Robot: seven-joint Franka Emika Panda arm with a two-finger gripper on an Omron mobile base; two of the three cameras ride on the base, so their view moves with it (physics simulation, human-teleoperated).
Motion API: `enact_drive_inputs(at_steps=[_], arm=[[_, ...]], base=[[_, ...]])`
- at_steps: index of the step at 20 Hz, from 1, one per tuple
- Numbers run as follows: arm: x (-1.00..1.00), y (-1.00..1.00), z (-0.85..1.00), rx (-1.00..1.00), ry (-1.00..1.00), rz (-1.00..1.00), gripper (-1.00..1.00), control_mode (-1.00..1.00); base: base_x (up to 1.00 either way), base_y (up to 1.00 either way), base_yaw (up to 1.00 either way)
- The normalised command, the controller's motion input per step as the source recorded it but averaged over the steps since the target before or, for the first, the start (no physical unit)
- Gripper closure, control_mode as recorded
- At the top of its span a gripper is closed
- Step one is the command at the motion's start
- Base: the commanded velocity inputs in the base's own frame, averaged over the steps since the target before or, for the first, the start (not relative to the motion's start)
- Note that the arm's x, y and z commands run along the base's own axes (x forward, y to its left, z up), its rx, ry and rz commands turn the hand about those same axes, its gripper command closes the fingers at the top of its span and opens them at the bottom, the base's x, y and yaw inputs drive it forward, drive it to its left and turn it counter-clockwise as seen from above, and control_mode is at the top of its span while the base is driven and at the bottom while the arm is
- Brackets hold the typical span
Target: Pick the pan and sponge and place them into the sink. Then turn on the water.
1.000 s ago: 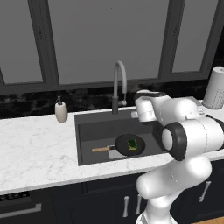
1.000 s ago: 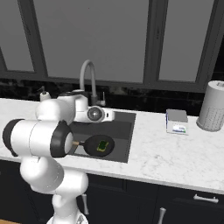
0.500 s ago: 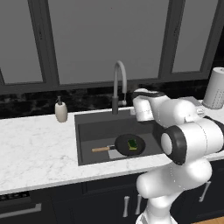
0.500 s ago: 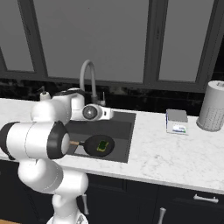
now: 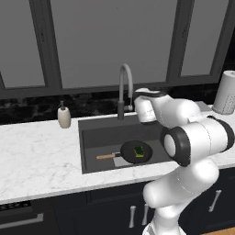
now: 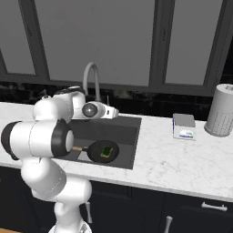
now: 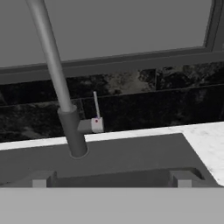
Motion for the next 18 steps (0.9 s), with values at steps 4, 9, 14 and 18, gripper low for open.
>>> enact_drive_inputs(at_steps=[4, 9, 14, 18], arm=[[0.18, 0.0, 0.0, 0.05, -0.09, -0.08, -1.0, -1.0], [0.1, -0.03, -0.05, 0.02, -0.18, -0.02, -1.0, -1.0], [0.09, 0.0, -0.28, 0.0, -0.13, 0.02, -1.0, -1.0], [0.13, 0.0, -0.21, 0.0, -0.09, 0.07, -1.0, -1.0]], base=[[0.0, 0.0, 0.0], [0.0, 0.0, 0.0], [0.0, 0.0, 0.0], [0.0, 0.0, 0.0]])
